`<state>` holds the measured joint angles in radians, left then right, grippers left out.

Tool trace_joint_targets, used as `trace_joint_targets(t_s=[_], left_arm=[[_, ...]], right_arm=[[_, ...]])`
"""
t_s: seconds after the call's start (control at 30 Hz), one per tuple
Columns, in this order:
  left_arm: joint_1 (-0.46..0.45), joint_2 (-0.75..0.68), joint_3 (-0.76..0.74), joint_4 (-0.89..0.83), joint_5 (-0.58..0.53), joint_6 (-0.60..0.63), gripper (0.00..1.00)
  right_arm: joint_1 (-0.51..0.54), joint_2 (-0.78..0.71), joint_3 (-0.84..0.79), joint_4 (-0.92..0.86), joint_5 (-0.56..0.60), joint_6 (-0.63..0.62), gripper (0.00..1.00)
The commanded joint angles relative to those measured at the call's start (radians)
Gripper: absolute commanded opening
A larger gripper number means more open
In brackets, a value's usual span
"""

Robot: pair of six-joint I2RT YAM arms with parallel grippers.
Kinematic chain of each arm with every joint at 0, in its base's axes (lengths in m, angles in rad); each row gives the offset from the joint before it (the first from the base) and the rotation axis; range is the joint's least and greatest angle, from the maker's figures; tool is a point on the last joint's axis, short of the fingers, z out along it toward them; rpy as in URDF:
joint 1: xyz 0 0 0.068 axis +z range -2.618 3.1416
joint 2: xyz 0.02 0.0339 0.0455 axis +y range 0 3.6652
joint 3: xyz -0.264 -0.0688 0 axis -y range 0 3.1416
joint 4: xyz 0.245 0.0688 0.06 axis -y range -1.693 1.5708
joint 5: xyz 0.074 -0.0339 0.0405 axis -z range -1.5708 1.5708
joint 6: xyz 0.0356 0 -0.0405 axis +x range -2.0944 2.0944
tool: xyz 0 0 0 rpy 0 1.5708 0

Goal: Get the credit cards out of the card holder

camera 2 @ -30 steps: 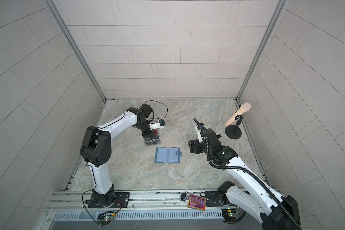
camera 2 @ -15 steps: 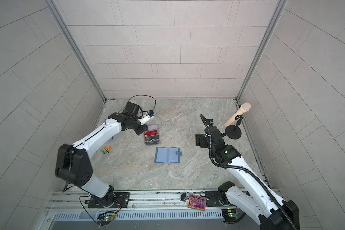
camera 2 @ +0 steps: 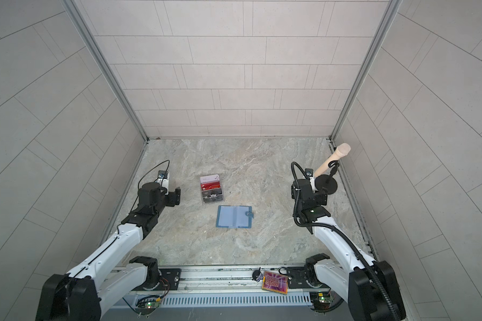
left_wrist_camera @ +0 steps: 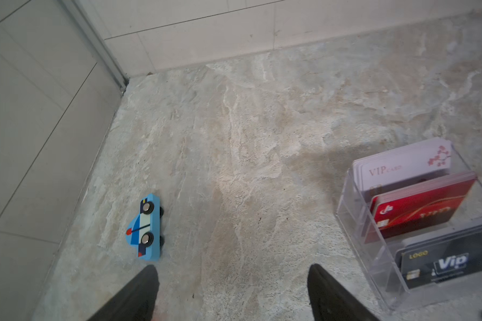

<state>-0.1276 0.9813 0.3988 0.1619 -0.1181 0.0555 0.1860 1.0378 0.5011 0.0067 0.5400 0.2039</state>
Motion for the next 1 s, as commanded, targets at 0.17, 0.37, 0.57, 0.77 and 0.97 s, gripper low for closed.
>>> trace_joint_targets(t_s=[0.17, 0.37, 0.57, 0.77, 0.97], left_arm=[[0.036, 0.087, -0.138, 0.413, -0.159, -0.082, 1.00], [0.036, 0.153, -0.161, 0.594, -0.133, -0.034, 1.00], [0.036, 0.267, -0.100, 0.656, -0.039, -0.003, 1.00], [0.038, 0.432, -0.061, 0.782, 0.048, 0.003, 1.00], [0.051, 0.484, -0.036, 0.773, 0.018, -0.026, 1.00]], right_arm=[[-0.052, 0.140, -0.082, 0.411, -0.024, -0.078, 0.99], [-0.055, 0.293, -0.094, 0.592, -0.061, -0.119, 1.00], [-0.060, 0.401, -0.076, 0.679, -0.126, -0.126, 1.00], [-0.063, 0.483, -0.076, 0.742, -0.151, -0.131, 1.00], [-0.080, 0.484, -0.064, 0.722, -0.179, -0.124, 0.99]])
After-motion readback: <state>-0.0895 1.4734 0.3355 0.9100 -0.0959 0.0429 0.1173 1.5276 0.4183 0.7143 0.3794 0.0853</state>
